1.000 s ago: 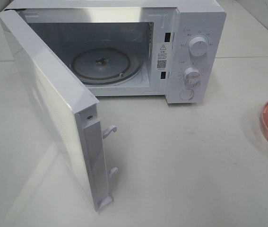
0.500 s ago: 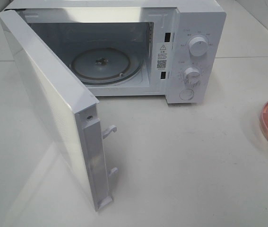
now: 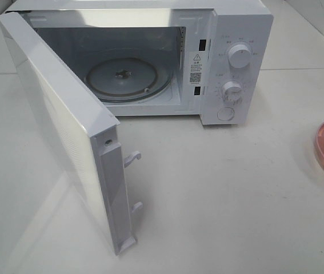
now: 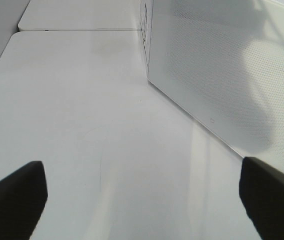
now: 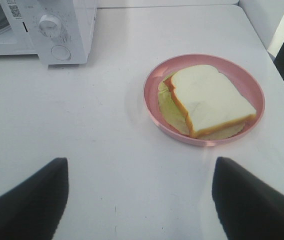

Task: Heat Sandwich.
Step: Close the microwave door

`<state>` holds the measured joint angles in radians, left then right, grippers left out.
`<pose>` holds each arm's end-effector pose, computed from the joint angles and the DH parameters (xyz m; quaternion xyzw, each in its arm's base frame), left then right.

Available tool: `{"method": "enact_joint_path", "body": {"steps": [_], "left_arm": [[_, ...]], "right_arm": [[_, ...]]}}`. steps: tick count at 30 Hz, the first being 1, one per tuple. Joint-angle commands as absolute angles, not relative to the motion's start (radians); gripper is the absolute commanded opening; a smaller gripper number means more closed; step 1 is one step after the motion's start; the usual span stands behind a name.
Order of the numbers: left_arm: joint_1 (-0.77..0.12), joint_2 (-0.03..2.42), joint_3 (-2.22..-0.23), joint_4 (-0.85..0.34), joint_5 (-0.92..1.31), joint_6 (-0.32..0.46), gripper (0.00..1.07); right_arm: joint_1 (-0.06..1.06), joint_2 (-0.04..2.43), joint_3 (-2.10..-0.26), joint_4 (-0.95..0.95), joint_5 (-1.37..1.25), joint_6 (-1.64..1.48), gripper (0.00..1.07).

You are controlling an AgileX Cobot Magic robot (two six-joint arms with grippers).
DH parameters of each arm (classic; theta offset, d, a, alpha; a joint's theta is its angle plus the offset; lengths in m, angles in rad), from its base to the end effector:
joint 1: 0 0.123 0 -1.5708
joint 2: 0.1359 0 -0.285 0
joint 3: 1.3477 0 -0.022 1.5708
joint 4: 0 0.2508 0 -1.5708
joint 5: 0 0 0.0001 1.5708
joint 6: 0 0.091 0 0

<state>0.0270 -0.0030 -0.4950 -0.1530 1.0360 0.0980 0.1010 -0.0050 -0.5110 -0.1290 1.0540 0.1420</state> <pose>-0.0039 -0.0121 0.2787 0.0319 0.8442 -0.0432 0.5334 -0.0059 -0.0108 0.2814 0.0201 0.8453 0.0003 0.5340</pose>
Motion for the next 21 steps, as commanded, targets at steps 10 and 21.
{"method": "enact_joint_path", "body": {"steps": [10, 21], "left_arm": [[0.028, -0.031, -0.492, -0.15, 1.028, 0.093, 0.99], [0.028, -0.031, -0.492, -0.15, 1.028, 0.093, 0.99]], "right_arm": [[0.093, -0.03, -0.509, -0.123, 1.039, 0.126, 0.76], [0.093, -0.03, -0.509, -0.123, 1.039, 0.126, 0.76]]}}
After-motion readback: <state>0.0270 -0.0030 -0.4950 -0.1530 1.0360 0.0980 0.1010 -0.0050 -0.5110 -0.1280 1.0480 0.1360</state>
